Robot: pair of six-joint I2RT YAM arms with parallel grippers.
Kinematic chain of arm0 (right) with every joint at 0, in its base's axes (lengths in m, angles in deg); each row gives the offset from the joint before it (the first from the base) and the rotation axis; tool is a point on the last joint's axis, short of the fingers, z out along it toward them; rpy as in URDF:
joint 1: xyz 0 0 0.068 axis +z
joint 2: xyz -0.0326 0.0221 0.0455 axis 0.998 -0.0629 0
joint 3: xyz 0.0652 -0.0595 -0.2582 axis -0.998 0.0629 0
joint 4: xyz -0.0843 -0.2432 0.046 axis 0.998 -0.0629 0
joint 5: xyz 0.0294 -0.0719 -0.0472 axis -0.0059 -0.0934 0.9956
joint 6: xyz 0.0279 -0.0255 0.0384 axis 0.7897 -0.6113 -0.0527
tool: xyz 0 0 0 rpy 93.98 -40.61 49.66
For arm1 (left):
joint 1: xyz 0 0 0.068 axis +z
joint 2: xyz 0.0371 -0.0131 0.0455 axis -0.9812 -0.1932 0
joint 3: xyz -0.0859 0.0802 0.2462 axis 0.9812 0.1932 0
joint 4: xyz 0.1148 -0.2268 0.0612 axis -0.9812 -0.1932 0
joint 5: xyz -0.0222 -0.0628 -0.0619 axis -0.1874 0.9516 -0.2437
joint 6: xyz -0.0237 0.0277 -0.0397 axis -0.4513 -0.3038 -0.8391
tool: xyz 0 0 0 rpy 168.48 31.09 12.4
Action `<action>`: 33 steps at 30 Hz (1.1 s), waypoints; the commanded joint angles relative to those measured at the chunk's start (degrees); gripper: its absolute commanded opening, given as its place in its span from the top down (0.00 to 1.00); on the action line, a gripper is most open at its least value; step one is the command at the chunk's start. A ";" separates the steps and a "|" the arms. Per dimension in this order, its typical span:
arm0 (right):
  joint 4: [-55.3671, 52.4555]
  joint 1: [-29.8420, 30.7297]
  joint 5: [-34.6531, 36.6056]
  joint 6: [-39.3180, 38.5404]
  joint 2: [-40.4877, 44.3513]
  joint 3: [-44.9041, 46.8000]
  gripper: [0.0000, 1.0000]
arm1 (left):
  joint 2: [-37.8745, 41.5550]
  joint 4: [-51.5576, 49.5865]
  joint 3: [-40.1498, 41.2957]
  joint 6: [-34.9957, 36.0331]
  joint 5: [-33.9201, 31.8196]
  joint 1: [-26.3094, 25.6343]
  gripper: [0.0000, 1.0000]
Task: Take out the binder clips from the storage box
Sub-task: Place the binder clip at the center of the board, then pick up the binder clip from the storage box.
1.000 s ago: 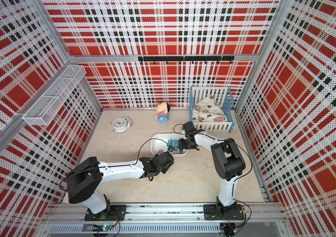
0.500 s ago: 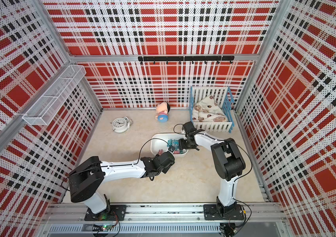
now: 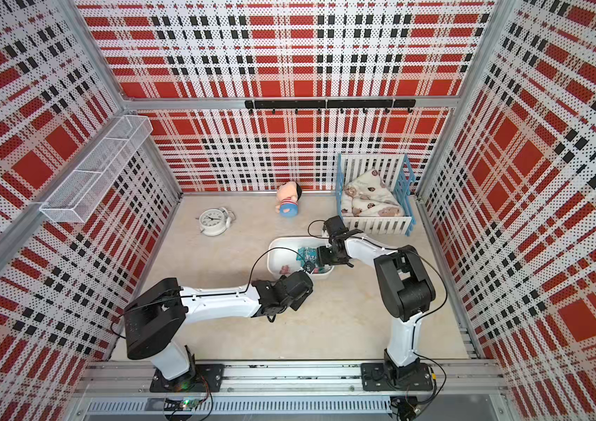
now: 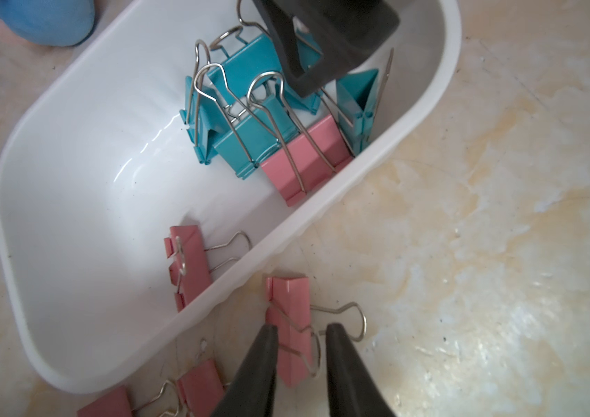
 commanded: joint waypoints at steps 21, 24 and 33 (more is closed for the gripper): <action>-1.44 0.53 -0.43 -0.62 2.36 -2.07 0.34 | 10.24 19.59 5.51 5.55 17.41 12.72 0.62; -1.28 0.53 -1.31 -0.54 2.81 -2.12 0.34 | 6.83 20.06 3.18 6.60 19.66 14.98 0.62; -1.60 0.53 -1.44 -0.62 3.00 -2.55 0.33 | -0.29 23.10 -0.12 8.58 25.62 20.78 0.62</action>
